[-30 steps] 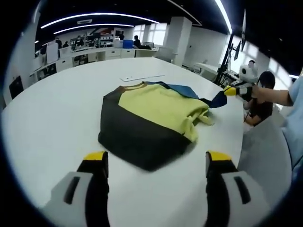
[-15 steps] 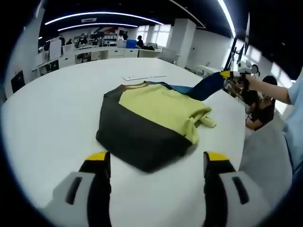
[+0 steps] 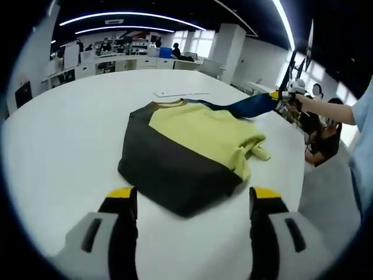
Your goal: Fold the garment on the visible template until the final outline fits inside the template.
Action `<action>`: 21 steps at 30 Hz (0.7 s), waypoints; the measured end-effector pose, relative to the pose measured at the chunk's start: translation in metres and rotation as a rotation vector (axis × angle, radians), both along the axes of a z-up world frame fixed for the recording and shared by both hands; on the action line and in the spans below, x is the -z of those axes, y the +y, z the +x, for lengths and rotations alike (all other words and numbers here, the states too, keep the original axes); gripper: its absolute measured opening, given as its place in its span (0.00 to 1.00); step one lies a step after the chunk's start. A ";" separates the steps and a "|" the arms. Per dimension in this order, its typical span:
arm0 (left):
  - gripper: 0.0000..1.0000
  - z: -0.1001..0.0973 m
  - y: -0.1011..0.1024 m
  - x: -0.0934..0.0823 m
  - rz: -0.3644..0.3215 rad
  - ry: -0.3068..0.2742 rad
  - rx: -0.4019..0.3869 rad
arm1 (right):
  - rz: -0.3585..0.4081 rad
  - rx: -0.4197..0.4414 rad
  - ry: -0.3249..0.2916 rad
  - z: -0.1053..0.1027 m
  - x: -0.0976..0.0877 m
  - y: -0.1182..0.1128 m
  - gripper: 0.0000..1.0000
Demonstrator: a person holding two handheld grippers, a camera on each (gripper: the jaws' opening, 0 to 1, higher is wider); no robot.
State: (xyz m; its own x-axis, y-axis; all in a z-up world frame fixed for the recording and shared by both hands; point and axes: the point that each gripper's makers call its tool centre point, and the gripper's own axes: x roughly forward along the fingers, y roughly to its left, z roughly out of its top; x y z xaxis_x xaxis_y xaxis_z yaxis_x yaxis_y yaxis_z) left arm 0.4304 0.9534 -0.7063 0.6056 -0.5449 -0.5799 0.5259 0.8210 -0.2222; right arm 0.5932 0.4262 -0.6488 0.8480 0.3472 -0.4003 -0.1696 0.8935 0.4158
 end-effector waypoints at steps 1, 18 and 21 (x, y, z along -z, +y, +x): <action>0.76 0.000 0.000 0.000 0.002 0.002 0.000 | -0.005 0.017 0.008 0.003 0.003 -0.005 0.00; 0.75 0.002 0.004 0.011 0.019 0.046 -0.008 | -0.022 0.164 0.151 0.050 0.053 -0.069 0.00; 0.75 0.001 0.004 0.013 0.019 0.054 -0.007 | -0.061 0.173 0.191 0.055 0.068 -0.080 0.00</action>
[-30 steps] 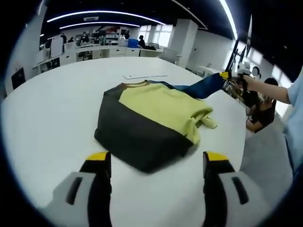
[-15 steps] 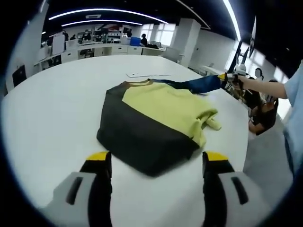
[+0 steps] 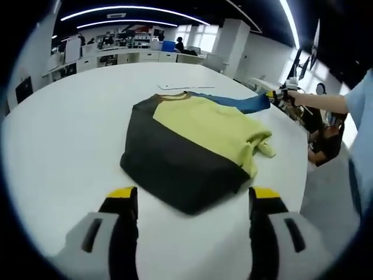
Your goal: Fold the garment on the visible template until the final outline fits inside the template.
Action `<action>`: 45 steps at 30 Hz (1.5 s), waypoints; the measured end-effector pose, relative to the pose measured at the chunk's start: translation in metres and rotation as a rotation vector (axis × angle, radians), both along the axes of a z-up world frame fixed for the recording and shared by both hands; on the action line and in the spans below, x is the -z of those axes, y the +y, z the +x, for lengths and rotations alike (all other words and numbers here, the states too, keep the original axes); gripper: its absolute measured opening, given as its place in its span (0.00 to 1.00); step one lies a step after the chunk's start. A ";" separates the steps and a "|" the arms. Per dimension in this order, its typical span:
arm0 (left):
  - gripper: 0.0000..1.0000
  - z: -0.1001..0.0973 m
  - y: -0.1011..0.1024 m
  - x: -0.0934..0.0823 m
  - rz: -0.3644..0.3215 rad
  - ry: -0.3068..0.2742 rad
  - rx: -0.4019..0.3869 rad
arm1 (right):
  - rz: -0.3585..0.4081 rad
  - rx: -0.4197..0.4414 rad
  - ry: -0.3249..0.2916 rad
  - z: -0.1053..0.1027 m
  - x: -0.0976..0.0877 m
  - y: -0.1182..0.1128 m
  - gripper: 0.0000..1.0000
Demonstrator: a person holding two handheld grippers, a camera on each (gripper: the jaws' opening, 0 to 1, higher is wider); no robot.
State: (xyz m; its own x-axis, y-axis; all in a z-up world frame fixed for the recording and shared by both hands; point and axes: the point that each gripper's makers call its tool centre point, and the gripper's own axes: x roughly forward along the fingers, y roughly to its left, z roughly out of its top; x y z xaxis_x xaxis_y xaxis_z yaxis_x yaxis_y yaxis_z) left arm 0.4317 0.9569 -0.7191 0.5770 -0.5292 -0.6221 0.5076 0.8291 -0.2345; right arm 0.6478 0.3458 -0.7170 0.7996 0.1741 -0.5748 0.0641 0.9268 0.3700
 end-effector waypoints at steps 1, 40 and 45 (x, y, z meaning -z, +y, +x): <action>0.74 0.000 0.000 0.000 0.000 0.001 0.000 | 0.004 -0.002 0.006 0.002 0.005 -0.002 0.00; 0.74 -0.009 0.005 0.009 -0.016 0.019 -0.037 | -0.221 -0.276 0.032 -0.018 0.036 0.011 0.48; 0.74 -0.008 0.006 0.007 -0.021 0.011 -0.040 | -0.233 -0.375 0.022 -0.028 0.029 0.027 0.66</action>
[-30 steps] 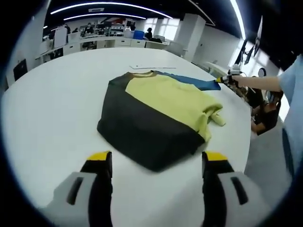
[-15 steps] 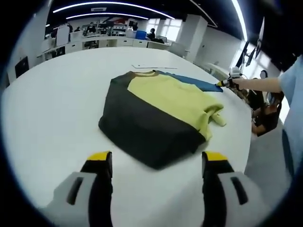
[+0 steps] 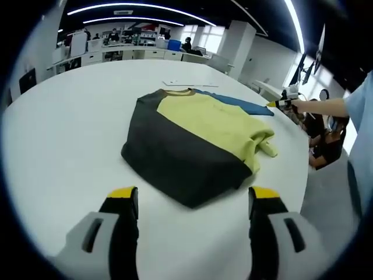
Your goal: Fold the garment on the visible template until the final outline fits inside the template.
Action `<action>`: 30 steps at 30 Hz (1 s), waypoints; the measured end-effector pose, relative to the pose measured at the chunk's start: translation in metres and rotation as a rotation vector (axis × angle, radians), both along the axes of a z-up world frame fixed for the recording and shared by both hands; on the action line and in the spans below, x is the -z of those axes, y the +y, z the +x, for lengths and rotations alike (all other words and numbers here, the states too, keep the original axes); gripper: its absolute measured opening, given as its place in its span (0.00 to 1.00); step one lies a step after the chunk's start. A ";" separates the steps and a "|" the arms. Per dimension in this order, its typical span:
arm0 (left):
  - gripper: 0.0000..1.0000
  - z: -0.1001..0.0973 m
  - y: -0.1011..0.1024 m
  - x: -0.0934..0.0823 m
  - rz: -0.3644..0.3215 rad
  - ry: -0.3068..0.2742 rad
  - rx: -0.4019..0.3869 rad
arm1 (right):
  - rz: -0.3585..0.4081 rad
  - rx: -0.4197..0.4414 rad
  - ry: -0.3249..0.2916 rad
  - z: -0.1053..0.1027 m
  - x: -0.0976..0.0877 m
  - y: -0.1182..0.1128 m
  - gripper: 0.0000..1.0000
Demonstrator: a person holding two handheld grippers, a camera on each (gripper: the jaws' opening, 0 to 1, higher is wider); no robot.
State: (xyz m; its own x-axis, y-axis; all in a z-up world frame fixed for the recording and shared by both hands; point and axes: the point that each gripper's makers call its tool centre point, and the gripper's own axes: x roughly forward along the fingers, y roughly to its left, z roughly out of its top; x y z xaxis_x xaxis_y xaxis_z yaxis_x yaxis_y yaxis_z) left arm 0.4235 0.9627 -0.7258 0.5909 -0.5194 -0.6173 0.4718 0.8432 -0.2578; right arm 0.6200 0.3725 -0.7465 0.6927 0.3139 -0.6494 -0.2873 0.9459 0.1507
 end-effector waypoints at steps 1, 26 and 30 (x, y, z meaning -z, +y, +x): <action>0.74 0.000 0.000 -0.001 0.000 -0.003 0.000 | 0.005 -0.030 -0.018 -0.001 -0.003 0.006 0.71; 0.73 -0.005 -0.008 -0.006 -0.021 -0.026 0.008 | -0.068 -0.450 -0.093 -0.073 -0.052 0.102 1.00; 0.71 -0.007 -0.011 -0.007 -0.016 -0.033 0.017 | -0.061 -0.497 -0.101 -0.084 -0.057 0.118 1.00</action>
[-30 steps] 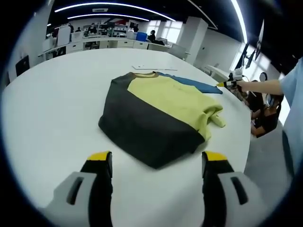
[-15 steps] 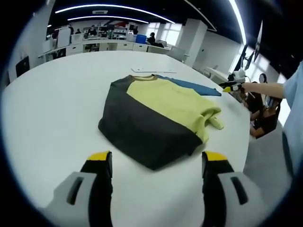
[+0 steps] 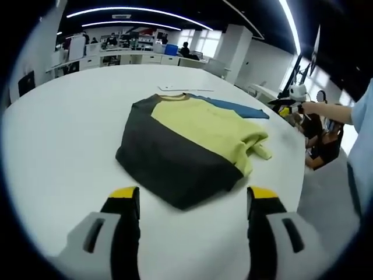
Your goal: Fold the garment on the visible template until the final outline fits inside the template.
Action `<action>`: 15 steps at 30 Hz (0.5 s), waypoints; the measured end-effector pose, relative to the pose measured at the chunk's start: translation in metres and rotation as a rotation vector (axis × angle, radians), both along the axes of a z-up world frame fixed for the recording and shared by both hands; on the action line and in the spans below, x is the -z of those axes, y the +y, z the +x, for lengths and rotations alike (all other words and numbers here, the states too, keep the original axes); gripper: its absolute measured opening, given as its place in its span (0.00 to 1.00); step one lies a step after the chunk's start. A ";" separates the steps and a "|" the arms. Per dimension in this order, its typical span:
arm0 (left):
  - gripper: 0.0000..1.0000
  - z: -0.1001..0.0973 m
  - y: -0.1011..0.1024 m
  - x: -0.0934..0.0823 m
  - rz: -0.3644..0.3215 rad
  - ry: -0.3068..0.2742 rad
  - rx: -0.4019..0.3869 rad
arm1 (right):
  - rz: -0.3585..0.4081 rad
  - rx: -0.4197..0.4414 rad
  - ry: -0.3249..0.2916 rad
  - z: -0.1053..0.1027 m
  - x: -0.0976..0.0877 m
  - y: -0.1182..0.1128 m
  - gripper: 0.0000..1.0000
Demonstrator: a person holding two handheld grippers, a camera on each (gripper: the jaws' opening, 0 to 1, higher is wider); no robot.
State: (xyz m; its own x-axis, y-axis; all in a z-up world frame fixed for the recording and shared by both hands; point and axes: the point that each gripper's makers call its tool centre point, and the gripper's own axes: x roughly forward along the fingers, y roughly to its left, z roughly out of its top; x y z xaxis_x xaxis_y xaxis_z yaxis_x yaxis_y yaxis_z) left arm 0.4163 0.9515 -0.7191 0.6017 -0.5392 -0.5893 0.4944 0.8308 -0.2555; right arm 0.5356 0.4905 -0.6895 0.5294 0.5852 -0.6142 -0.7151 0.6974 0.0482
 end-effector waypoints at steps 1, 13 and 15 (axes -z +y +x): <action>0.71 -0.001 -0.001 0.001 0.013 -0.004 0.007 | 0.002 -0.010 0.003 -0.003 -0.001 0.003 1.00; 0.61 -0.005 -0.024 0.004 0.086 -0.041 0.106 | 0.045 -0.132 -0.022 -0.040 -0.015 0.054 1.00; 0.60 -0.005 -0.028 0.004 0.101 -0.048 0.122 | 0.044 -0.144 -0.027 -0.044 -0.016 0.059 1.00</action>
State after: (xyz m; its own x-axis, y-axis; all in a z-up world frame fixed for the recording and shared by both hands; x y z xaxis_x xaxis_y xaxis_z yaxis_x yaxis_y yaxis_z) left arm 0.4111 0.9239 -0.7233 0.5642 -0.5498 -0.6160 0.6029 0.7840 -0.1475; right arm 0.4916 0.5498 -0.6736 0.4541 0.6826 -0.5726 -0.8090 0.5851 0.0559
